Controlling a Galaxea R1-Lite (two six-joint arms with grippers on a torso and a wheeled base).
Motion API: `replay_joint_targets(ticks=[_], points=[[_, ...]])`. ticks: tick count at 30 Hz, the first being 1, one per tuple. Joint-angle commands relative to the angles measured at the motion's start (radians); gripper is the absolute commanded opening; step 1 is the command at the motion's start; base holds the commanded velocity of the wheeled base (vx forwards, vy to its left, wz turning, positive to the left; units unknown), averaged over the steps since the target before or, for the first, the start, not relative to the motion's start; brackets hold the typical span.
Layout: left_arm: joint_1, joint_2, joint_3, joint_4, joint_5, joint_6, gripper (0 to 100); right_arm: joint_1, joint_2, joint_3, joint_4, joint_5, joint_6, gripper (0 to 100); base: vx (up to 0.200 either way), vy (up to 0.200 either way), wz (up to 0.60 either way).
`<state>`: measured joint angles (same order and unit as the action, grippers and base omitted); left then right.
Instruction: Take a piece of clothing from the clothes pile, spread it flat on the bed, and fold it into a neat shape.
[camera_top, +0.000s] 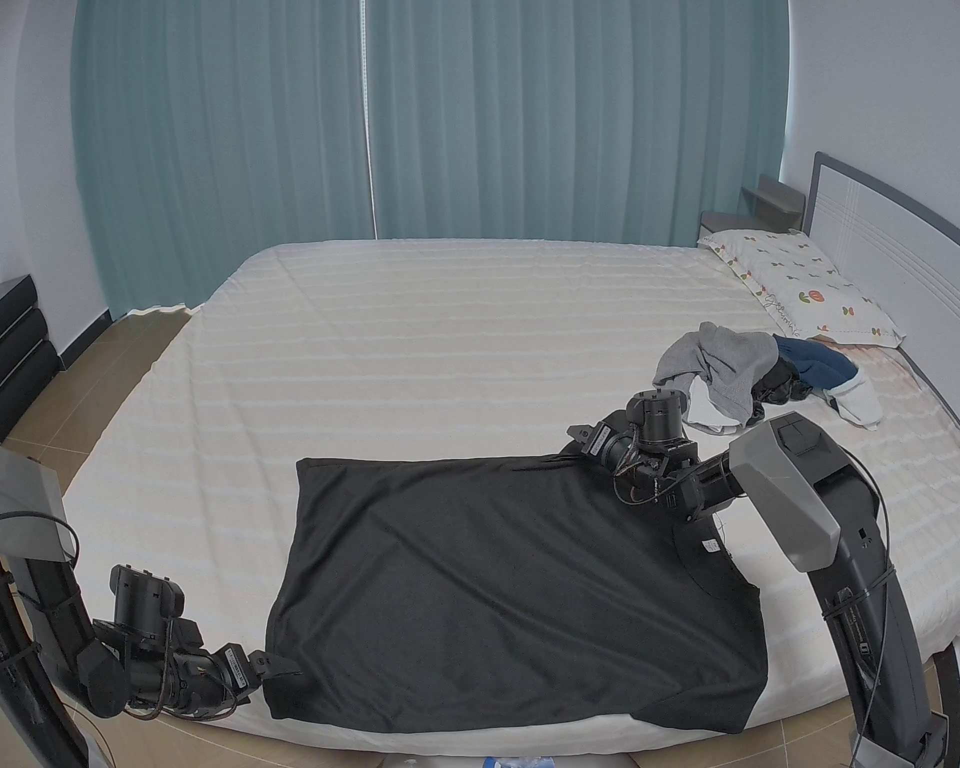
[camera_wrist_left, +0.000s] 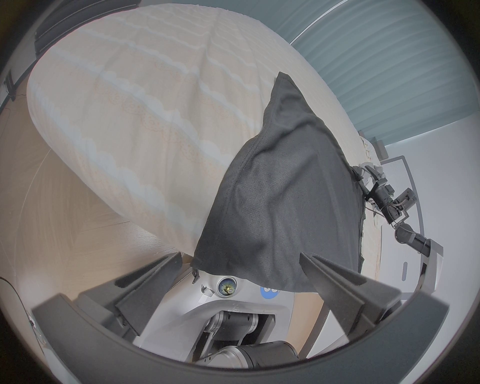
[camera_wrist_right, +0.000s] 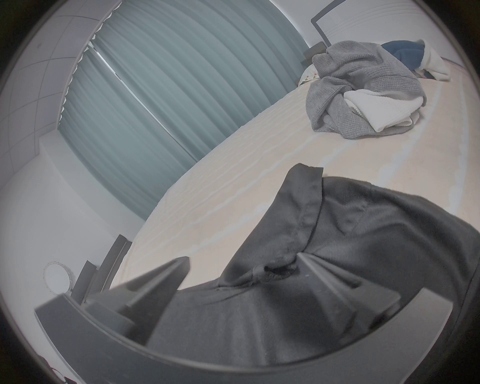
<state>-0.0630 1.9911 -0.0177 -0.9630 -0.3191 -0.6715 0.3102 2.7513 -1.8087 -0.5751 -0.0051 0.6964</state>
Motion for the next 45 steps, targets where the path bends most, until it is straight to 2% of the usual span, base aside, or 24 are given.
replay_joint_targets(ticks=[1, 6, 8, 9, 13, 21, 22, 30, 32, 34, 37, 38, 39, 42, 43, 45], points=[[0.0, 0.0, 0.013, 0.0, -0.001, 0.0, 100, 0.001, 0.059, -0.086, 0.001, -0.007, 0.002, 0, 0.0, 0.0, 0.0], [0.0, 0.0, 0.015, 0.0, 0.0, 0.0, 100, 0.001, 0.116, -0.191, -0.006, -0.061, 0.002, 0, 0.0, 0.0, 0.0], [0.0, 0.0, 0.013, 0.0, 0.0, 0.0, 100, 0.003, 0.114, -0.191, -0.054, -0.067, 0.003, 0, 0.0, 0.0, 0.0], [0.0, 0.0, 0.015, 0.0, 0.0, 0.0, 100, 0.007, 0.114, -0.191, -0.132, -0.073, -0.005, 0, 0.0, 0.0, 0.0], [0.0, 0.0, 0.015, 0.0, 0.0, 0.0, 100, 0.013, 0.108, -0.191, -0.189, -0.064, -0.012, 0, 0.0, 0.0, 0.0], [0.0, 0.0, 0.013, 0.0, -0.001, 0.0, 100, 0.017, 0.108, -0.191, -0.164, -0.036, -0.104, 0, 0.0, 0.0, 0.0], [0.0, 0.0, 0.013, 0.0, -0.001, 0.0, 100, 0.017, 0.108, -0.191, -0.164, -0.036, -0.104, 100, 0.0, 0.0, 0.0], [0.005, -0.005, 0.004, -0.002, 0.0, -0.011, 100, 0.006, 0.062, -0.191, -0.158, -0.036, -0.115, 100, 0.0, 0.0, 0.0], [0.008, -0.012, -0.004, -0.011, 0.005, -0.033, 100, -0.01, 0.019, -0.149, -0.15, -0.032, -0.115, 100, 0.0, 0.0, 0.0], [0.011, -0.048, -0.039, -0.06, 0.015, -0.092, 100, -0.036, -0.082, -0.006, -0.154, -0.001, -0.12, 100, 0.0, 0.0, 0.0], [0.006, -0.094, -0.113, -0.077, 0.057, -0.181, 100, -0.089, -0.165, 0.137, -0.161, 0.08, -0.12, 100, 0.0, 0.0, 0.0], [0.005, -0.094, -0.122, -0.077, 0.065, -0.188, 100, -0.094, -0.173, 0.147, -0.161, 0.088, -0.12, 100, 0.0, 0.0, 0.0], [0.003, -0.089, -0.171, -0.071, 0.114, -0.191, 100, -0.12, -0.203, 0.197, -0.16, 0.116, -0.12, 100, 0.0, 0.0, 0.0], [0.003, -0.057, -0.289, -0.046, 0.204, -0.191, 100, -0.161, -0.222, 0.246, -0.161, 0.146, -0.12, 100, 0.0, 0.0, 0.0], [0.003, -0.051, -0.303, -0.042, 0.209, -0.191, 100, -0.163, -0.222, 0.249, -0.163, 0.148, -0.12, 100, 0.0, 0.0, 0.0], [0.0, -0.011, -0.423, 0.009, 0.235, -0.191, 100, -0.18, -0.222, 0.279, -0.161, 0.151, -0.121, 100, 0.0, 0.0, 0.0]])
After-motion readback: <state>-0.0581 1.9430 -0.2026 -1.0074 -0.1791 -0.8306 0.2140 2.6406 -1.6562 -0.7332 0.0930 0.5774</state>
